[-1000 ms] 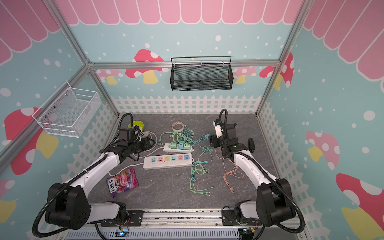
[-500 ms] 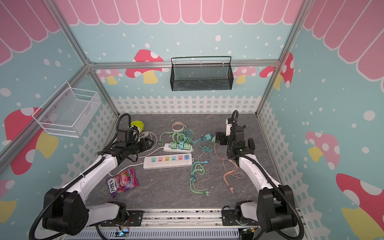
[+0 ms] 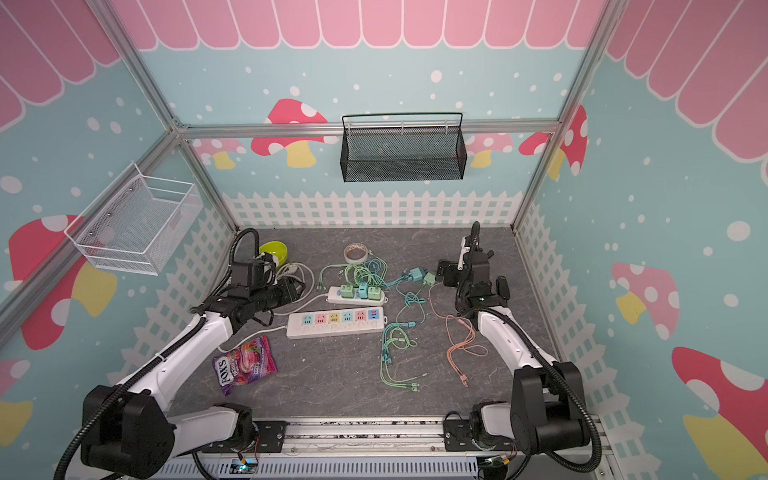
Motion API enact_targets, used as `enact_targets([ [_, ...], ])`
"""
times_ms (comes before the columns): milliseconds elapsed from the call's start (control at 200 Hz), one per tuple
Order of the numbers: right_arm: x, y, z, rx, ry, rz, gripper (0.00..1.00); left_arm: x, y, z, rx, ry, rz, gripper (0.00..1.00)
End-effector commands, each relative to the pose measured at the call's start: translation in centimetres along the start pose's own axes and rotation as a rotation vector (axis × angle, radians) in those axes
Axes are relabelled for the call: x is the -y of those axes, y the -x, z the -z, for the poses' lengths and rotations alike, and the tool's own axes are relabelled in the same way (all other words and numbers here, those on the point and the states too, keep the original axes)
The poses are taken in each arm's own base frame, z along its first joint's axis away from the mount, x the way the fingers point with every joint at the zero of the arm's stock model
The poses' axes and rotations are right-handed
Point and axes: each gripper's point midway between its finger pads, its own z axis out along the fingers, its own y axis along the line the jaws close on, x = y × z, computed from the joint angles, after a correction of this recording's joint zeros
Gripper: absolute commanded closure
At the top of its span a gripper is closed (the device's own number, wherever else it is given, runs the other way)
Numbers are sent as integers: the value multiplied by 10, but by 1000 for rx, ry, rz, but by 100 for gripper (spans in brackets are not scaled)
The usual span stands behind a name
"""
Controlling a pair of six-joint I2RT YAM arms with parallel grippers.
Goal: Insert plugs into power strip
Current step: Pick up the plug from the top-right of the table.
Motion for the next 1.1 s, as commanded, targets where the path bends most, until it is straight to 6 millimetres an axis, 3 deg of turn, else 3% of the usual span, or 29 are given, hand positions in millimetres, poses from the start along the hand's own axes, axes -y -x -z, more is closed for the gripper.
enact_targets([
  [0,18,2,-10,-8,-106,-50,2,-5,-1,4,3,20,-13,44],
  [215,20,-7,-25,-34,-123,-83,2,-5,0,8,12,20,-19,44],
  [395,35,-18,-39,-103,-230,-155,2,-5,0,10,17,18,-18,43],
  [645,50,-48,-63,-262,-383,-299,5,-4,1,13,24,13,-17,43],
  [830,46,-71,-81,-351,-404,-396,9,-4,3,16,32,10,-16,43],
  [1096,47,-88,-88,-376,-434,-497,12,-6,3,19,37,14,-14,43],
])
